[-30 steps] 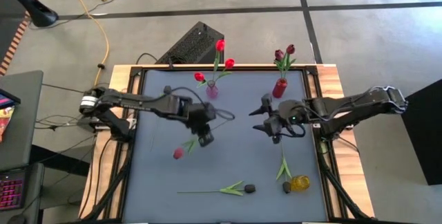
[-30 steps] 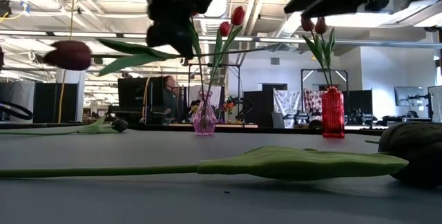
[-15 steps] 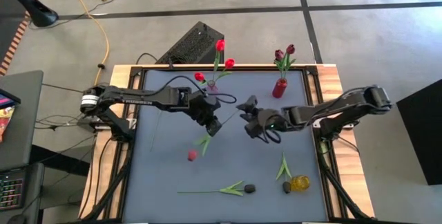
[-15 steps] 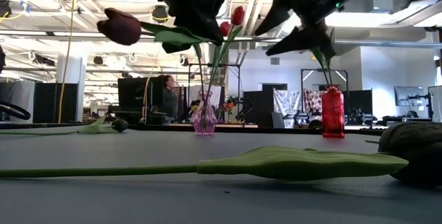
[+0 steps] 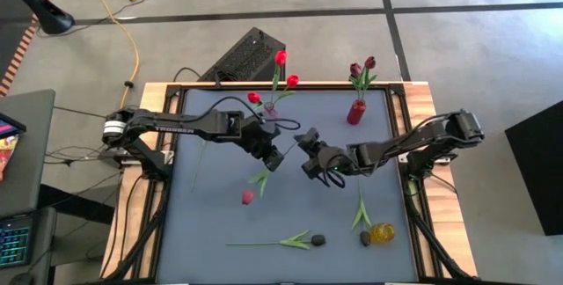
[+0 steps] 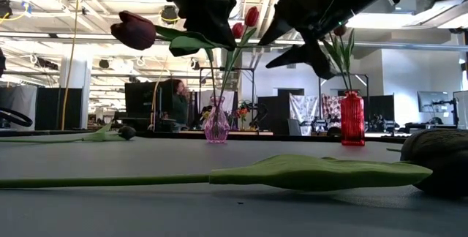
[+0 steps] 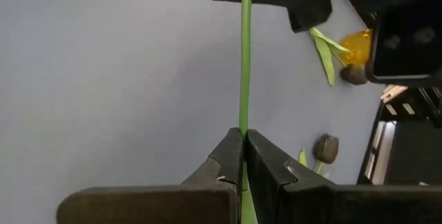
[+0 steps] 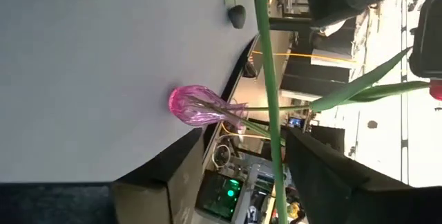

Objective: Sort flowers into vase by color
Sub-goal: Put the red flower into the red vase

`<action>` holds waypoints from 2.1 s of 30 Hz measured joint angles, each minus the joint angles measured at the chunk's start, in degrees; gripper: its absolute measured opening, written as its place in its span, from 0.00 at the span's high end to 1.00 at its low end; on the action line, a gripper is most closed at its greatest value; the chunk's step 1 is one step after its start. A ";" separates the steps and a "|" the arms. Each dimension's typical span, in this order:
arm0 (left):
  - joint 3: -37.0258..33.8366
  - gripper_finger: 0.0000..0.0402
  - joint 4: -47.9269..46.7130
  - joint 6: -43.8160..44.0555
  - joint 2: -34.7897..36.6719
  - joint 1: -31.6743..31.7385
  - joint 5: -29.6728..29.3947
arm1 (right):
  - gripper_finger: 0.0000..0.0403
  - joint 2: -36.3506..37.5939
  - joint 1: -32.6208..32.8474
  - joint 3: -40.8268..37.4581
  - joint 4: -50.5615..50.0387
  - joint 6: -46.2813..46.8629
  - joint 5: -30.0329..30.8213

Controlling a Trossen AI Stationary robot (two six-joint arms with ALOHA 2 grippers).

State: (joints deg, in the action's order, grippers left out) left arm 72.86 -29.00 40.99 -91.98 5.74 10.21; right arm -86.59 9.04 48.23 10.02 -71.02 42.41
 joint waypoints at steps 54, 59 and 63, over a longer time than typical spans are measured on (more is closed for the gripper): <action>0.07 0.57 0.70 -30.51 11.50 -5.46 -23.44 | 0.95 27.43 -7.84 -1.41 -27.91 36.04 -38.50; -2.53 0.57 5.47 -34.34 11.74 -10.09 -27.14 | 0.95 41.52 -15.70 -9.09 -22.34 37.55 -42.76; -11.76 0.57 18.33 -36.01 13.91 -12.00 -25.58 | 0.95 52.61 -22.84 -17.66 -9.88 42.05 -44.33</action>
State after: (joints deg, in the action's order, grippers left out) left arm 61.10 -10.67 4.98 -78.07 -6.26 -15.38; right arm -33.97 -13.80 30.56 0.15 -28.97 -1.91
